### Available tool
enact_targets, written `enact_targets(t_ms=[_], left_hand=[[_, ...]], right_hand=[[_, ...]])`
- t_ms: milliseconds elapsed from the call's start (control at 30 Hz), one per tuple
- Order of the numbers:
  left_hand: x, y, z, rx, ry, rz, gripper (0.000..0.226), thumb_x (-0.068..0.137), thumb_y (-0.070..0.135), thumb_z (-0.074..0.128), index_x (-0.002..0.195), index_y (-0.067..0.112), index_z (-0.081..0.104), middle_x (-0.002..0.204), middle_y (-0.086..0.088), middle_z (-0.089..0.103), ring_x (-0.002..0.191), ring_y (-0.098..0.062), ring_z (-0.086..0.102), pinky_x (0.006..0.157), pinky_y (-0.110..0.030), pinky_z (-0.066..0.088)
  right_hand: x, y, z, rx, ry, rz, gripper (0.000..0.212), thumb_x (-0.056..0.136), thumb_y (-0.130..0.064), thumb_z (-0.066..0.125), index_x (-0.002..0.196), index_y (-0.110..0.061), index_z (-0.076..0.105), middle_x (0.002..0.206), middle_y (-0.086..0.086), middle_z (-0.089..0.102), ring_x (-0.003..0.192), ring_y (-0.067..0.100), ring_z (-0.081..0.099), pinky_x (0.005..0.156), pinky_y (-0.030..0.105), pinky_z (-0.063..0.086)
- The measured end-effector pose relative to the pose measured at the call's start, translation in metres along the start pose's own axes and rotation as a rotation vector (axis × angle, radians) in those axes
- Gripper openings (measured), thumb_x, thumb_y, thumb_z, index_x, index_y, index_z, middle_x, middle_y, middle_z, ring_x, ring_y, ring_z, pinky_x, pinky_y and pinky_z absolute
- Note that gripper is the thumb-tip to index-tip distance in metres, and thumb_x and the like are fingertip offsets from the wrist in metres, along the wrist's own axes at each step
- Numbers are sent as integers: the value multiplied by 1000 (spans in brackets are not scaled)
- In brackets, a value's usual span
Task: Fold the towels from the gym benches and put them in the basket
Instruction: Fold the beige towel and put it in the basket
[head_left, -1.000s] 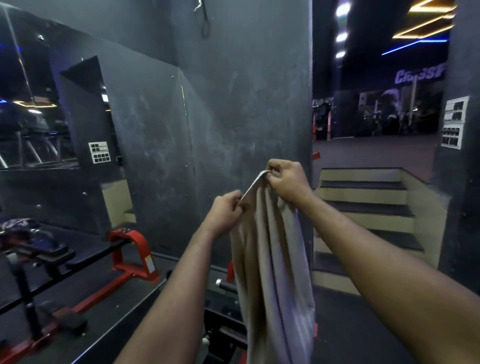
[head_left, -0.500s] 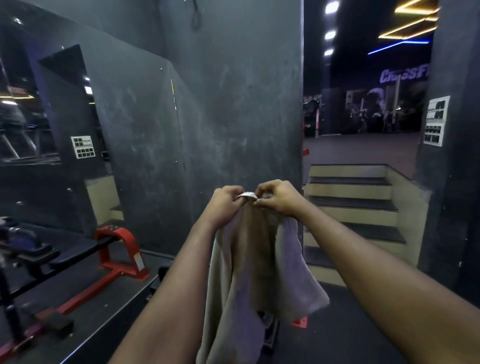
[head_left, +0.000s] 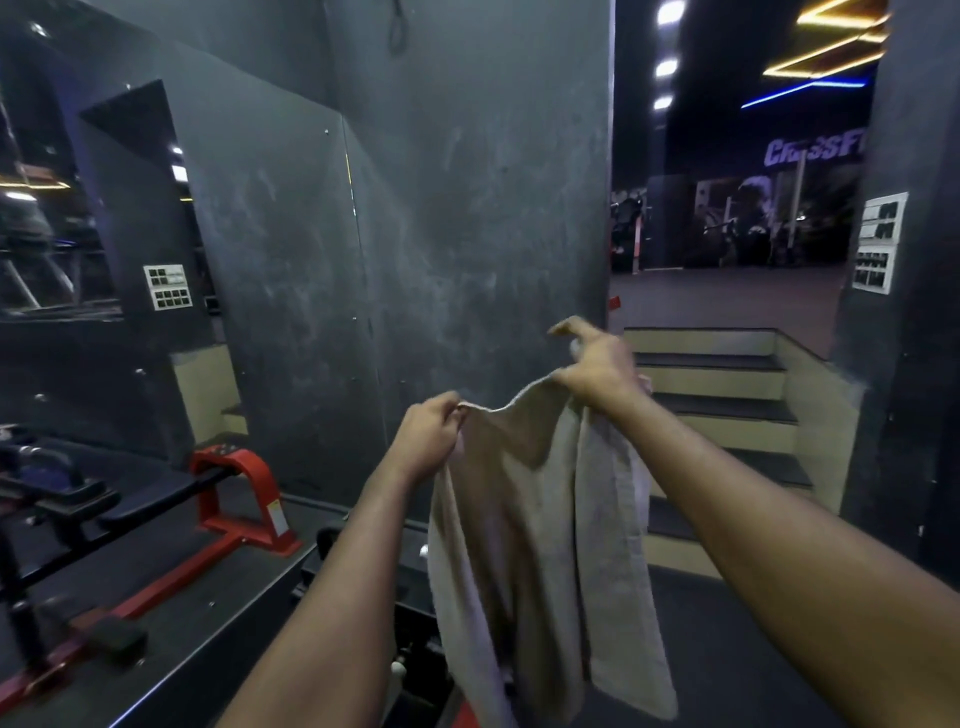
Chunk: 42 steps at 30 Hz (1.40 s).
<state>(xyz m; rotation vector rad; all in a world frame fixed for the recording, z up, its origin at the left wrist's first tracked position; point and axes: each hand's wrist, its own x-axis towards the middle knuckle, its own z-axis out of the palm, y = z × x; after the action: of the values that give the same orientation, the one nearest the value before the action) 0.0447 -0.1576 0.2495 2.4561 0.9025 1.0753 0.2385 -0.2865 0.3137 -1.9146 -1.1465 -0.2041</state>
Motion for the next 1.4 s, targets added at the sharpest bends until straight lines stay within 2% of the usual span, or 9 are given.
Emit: enact_targets(t_ms=[133,300,467,567,700,767,933,1133,1400], left_hand=[[16,32,-8,-24,-16,170,18,94,22,60,77,15,60,71,-1,62,71,-19,57,69,-31,42],[13,23,-6,-23,-5,154,20,85,28,72,70,23,60,61,3,57,56,-5,49,57,-20,38],[-11,-11,7,20,-240,-12,23,92,15,60,70,17,53,67,-2,56,63,-13,50,62,-27,39],[-8,-5,5,3,-113,-2,23,91,8,52,71,17,44,75,-8,51,74,-21,50,66,-30,34],[6,24,-3,-81,-92,56,14,95,11,48,81,11,47,71,-4,55,70,-16,50,64,-28,34],[11,33,-3,-67,-92,115,13,96,16,50,83,15,50,70,-1,56,71,-18,53,62,-25,34],[10,9,-2,-17,-151,98,18,89,33,67,77,24,56,67,4,58,65,-10,50,63,-29,40],[-12,-38,12,94,-281,-58,20,87,32,68,84,13,65,82,-6,69,84,-22,63,71,-34,45],[-11,-49,1,-86,-315,-69,35,65,41,73,81,11,63,72,-6,63,67,-9,52,67,-36,51]], right_hand=[[-16,0,25,134,-397,-234,37,72,-31,86,105,-20,73,95,1,70,88,6,61,76,18,49],[-9,7,36,153,0,-197,26,77,-50,63,86,-26,72,78,-4,72,77,12,67,70,32,54],[3,15,15,198,247,7,15,78,-38,60,81,-26,67,73,-4,69,76,21,66,68,35,54],[2,23,22,130,126,3,11,76,-39,63,86,-35,65,73,-6,66,77,19,66,67,29,52],[-10,19,34,76,-260,-182,49,67,-37,85,112,-41,67,76,-6,63,78,9,61,74,27,51],[-14,16,43,70,-325,-246,26,73,-39,82,96,-31,72,83,-2,67,82,10,61,73,25,48],[-9,21,41,115,14,-100,12,80,-33,71,71,-26,66,77,-3,70,77,14,63,69,29,49],[3,28,21,151,319,135,11,81,-23,60,74,-15,62,68,1,62,70,26,60,60,29,42],[2,44,11,96,375,329,12,84,-14,57,72,-12,58,73,5,59,70,28,55,63,27,38]])
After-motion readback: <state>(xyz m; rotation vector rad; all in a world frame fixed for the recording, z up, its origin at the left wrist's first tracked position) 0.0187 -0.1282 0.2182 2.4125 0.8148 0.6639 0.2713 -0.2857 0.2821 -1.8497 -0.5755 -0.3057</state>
